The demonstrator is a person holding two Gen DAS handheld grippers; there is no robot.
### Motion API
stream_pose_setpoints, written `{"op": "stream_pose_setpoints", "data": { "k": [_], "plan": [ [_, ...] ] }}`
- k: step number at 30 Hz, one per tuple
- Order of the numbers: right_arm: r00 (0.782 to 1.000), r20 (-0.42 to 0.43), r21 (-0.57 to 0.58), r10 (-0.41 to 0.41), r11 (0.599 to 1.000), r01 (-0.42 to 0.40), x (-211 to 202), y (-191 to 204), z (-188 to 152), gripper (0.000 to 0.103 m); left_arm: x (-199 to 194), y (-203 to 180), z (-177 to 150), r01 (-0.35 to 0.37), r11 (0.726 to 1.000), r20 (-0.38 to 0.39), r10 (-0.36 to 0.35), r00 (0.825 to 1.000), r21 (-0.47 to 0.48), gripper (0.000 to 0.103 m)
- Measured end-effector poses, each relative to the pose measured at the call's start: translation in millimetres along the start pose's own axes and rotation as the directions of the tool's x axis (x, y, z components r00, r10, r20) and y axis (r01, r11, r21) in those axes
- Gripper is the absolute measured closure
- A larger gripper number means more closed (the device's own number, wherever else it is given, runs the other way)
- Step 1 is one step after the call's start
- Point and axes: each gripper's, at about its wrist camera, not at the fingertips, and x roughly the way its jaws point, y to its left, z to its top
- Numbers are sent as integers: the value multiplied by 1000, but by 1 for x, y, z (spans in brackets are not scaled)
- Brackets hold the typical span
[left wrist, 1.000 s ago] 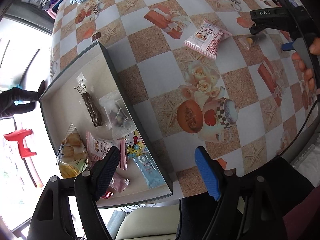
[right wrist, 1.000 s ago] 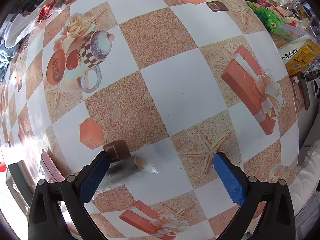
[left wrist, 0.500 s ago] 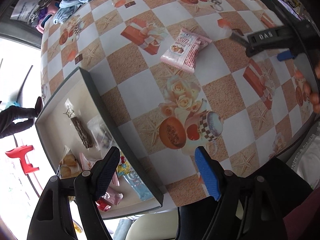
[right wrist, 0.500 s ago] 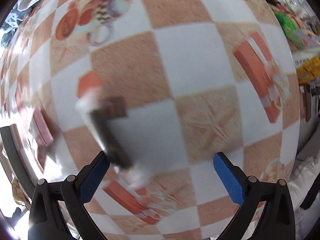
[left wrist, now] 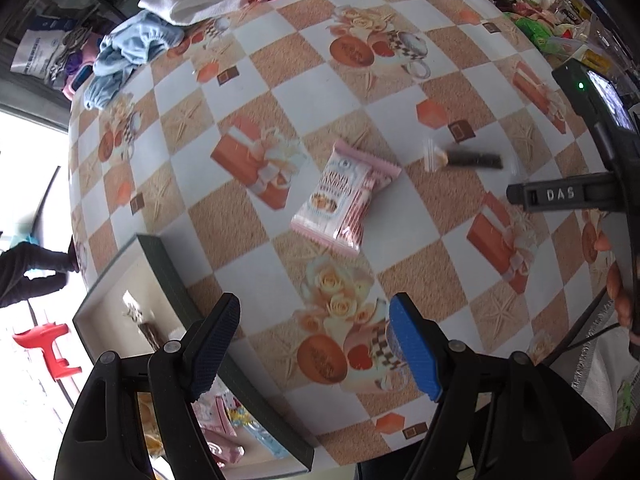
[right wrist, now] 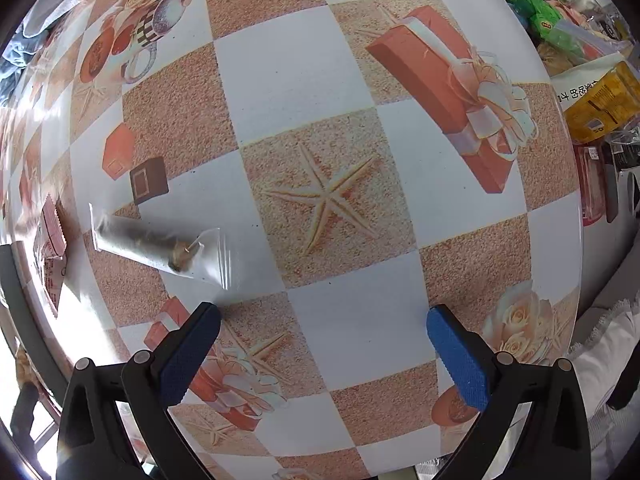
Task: Organize snacks
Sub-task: 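Move the left tool to the cranberry packet while the right tool approaches the wrapped stick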
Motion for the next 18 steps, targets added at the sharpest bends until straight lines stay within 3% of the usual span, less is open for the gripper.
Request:
{"op": "stream_pose_setpoints", "data": {
  "k": [11,18],
  "plan": [
    [1000,-4,-2,0,1000,0,-2,2,6,0,15,-8,28,-42,996,29,40,999,81,23],
    [1000,18,-5,0,1000,0,-2,2,2,0,22,12,36,-39,998,49,36,998,51,23]
  ]
}}
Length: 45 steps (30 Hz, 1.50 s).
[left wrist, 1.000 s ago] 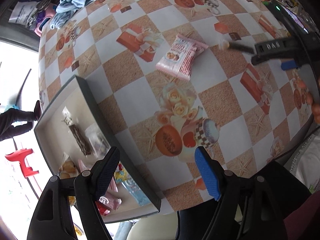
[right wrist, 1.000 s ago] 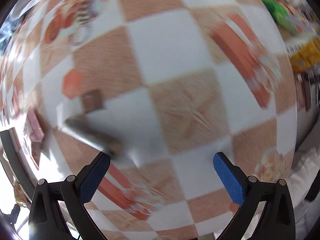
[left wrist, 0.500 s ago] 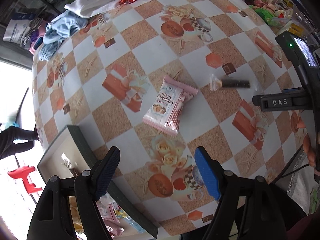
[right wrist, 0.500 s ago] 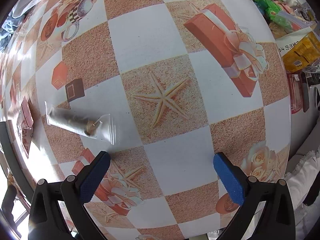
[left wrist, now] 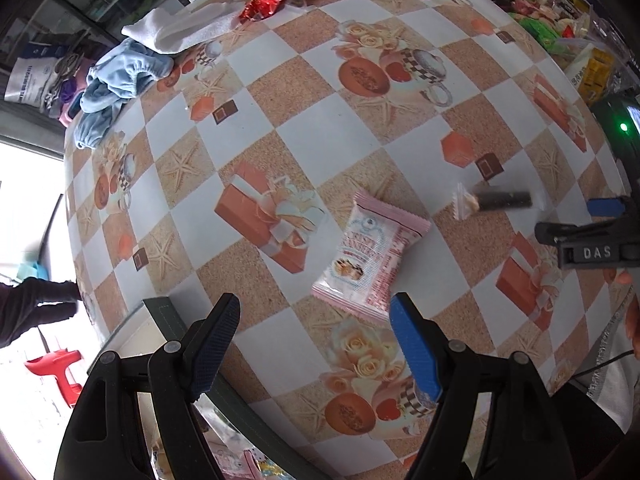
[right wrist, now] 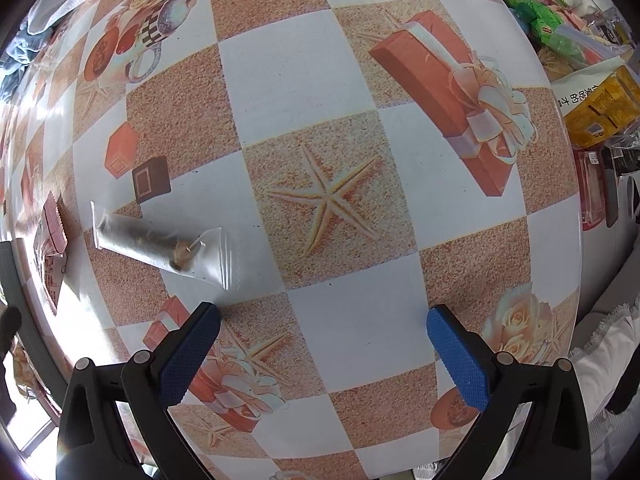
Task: Organize snacks
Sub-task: 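Move the left tool to the cranberry packet while the right tool approaches the wrapped stick, then grasp the pink Crispy Cranberry packet with the left tool while the right tool grasps the wrapped stick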
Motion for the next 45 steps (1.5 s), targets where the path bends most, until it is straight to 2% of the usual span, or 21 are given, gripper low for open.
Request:
{"op": "stream_pose_setpoints", "data": {
  "k": [8,13,17,25,27,29,30,31,33,35,38,41,42,44,45],
  "plan": [
    [1000,5,-30,-4,1000,4,-1,2,0,0,16,-11,18,5,997,15,-6,1000,81,23],
    [999,35,-95,-12,995,15,-3,6,-1,0,18,-18,14,23,986,25,-27,999,163,23],
    [999,51,-135,-14,991,21,-5,10,-1,0,27,-20,15,39,979,3,-40,999,202,23],
    [998,59,-162,-17,986,26,-7,15,-1,0,57,-29,33,81,978,-80,-66,995,191,22],
    [998,52,-178,-20,984,29,-6,16,1,0,58,-27,36,102,983,-87,-90,992,152,22],
    [999,31,-210,-32,977,38,-6,19,5,0,60,-20,37,153,984,-110,-144,984,87,31],
    [998,25,-236,-50,970,54,-7,24,7,0,60,-17,36,186,981,-114,-180,977,51,40],
    [997,33,-260,-64,963,70,-9,29,9,0,59,-14,35,179,984,-103,-175,979,27,49],
    [995,80,-338,-59,937,83,-19,45,10,0,58,-10,31,172,985,-96,-172,980,-9,54],
    [993,111,-414,-51,906,93,-25,63,12,0,57,-8,24,159,987,-95,-162,982,-37,54],
    [989,134,-542,-56,832,121,-28,95,13,0,56,-2,15,154,986,-92,-160,983,-69,54],
    [993,96,-622,-61,776,108,-20,117,13,0,57,1,7,159,982,-100,-169,980,-102,54],
    [995,69,-642,-75,760,102,-14,123,13,12,57,3,4,159,981,-103,-171,980,-113,54],
    [996,65,-646,-67,758,93,-14,128,12,14,58,7,0,156,980,-105,-169,980,-124,54],
    [996,67,-646,-66,758,93,-16,129,12,19,58,10,-6,155,979,-105,-169,980,-131,54]
  ]
}}
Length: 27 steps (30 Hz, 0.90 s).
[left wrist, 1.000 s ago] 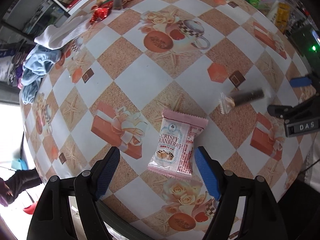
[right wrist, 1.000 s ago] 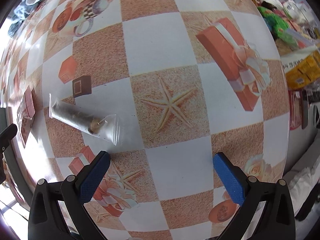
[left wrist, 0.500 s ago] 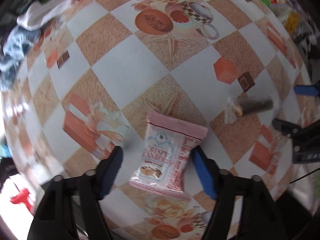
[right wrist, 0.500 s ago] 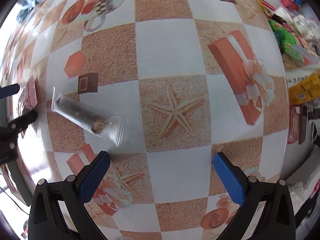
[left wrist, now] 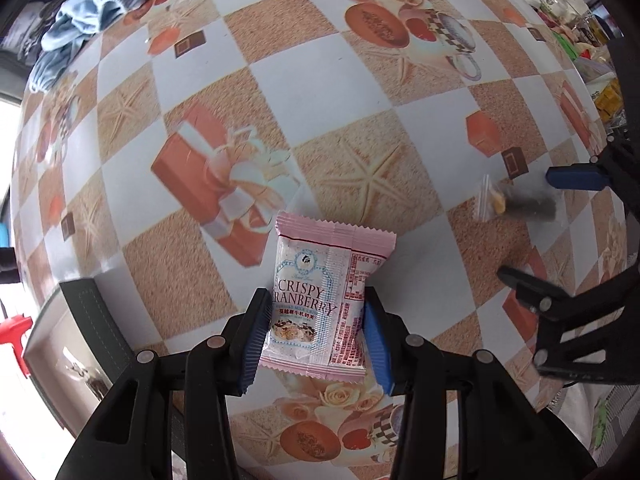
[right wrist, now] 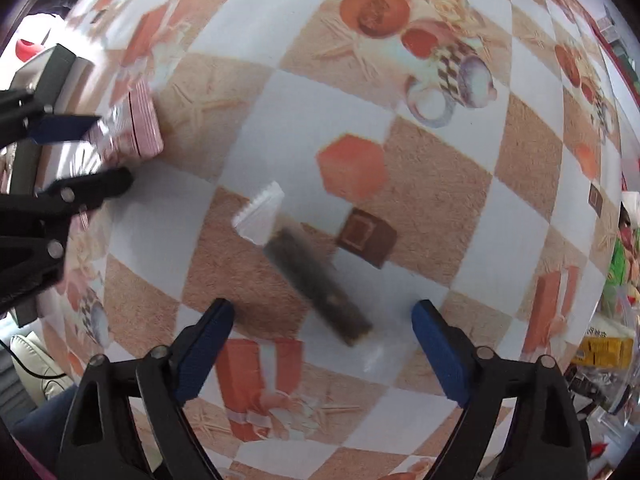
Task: Organize snacks
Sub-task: 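Grasp the pink Crispy Cranberry packet with the left tool while the right tool grasps the wrapped stick, then carry the cranberry packet and wrapped stick over the gray box with both tools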
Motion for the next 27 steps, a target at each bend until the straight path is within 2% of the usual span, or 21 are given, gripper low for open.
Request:
{"op": "stream_pose_setpoints", "data": {
  "k": [2,3,4,5,8,12,16,19,22,27],
  "plan": [
    [1000,12,1,-3,1000,3,-6,4,-2,34,1,5,-12,-3,1000,-4,3,1000,-10,55],
    [1000,16,9,-4,1000,4,-10,6,-3,49,3,8,-16,-7,1000,-6,7,1000,-14,56],
    [1000,18,22,-5,1000,4,-15,11,-6,71,4,9,-20,-11,1000,-11,10,1000,-19,56],
    [1000,12,47,-4,999,3,-17,11,-8,83,4,9,-26,-15,1000,-16,14,1000,-26,56],
    [1000,5,129,25,991,-25,-19,7,-18,84,5,10,-48,-29,998,-36,27,999,-48,56],
    [992,-4,253,126,960,-120,-18,3,-38,84,4,13,-71,-20,997,-50,16,999,-80,57],
    [969,3,392,247,891,-228,-14,-6,-61,84,-2,13,-91,4,995,-45,-8,999,-101,57],
    [953,15,479,301,835,-271,-13,-14,-76,84,-13,11,-106,26,994,-35,-30,999,-102,57],
    [944,22,530,328,797,-289,-15,-18,-86,84,-25,8,-115,38,997,-22,-39,999,-74,57],
    [944,43,550,326,781,-295,-31,-17,-104,84,-52,8,-117,58,997,22,-57,998,-45,57]
  ]
}}
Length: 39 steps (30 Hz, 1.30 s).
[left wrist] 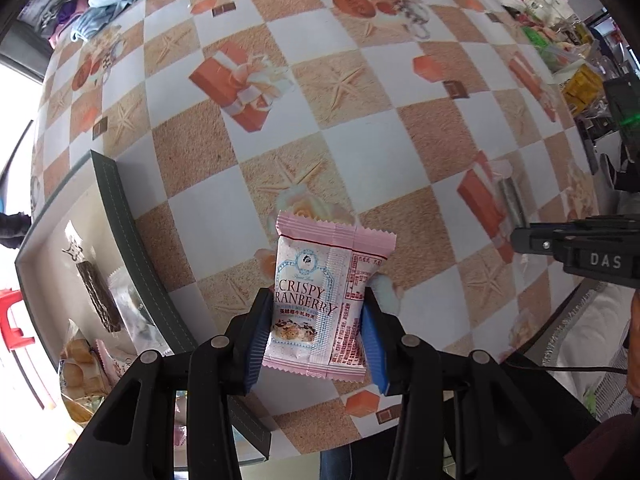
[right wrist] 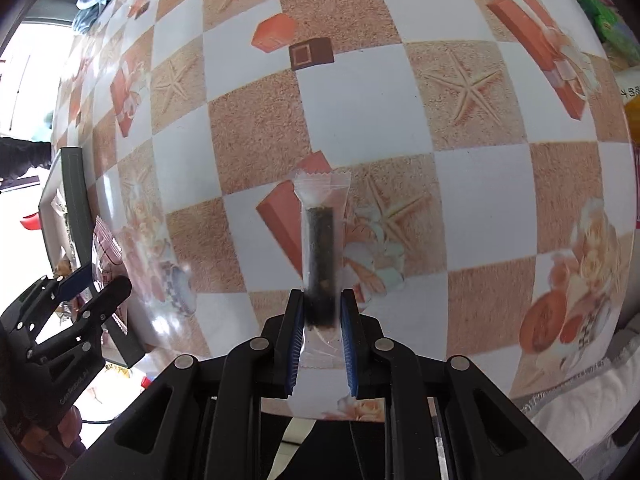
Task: Organize snacks
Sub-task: 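Carry the cranberry packet and wrapped stick over the gray box with both tools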
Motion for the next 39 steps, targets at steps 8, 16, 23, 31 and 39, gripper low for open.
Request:
{"op": "stream_pose_setpoints", "data": {
  "k": [8,16,23,31,39],
  "plan": [
    [999,50,-3,10,1000,-10,-28,16,-13,84,-28,-3,-3,-4,999,46,2,999,34,57],
    [996,85,18,6,1000,-8,-31,11,-16,84,-48,-13,11,-12,999,69,10,998,30,57],
    [995,100,22,0,1000,-3,-34,17,-21,84,-46,-18,27,-16,999,88,12,996,42,57],
    [993,119,1,-18,1000,18,-41,27,-27,84,-53,-18,24,-14,999,119,8,993,50,57],
    [992,121,-39,-37,998,42,-42,46,-26,84,-62,0,16,-2,1000,159,1,987,4,57]
  ]
}}
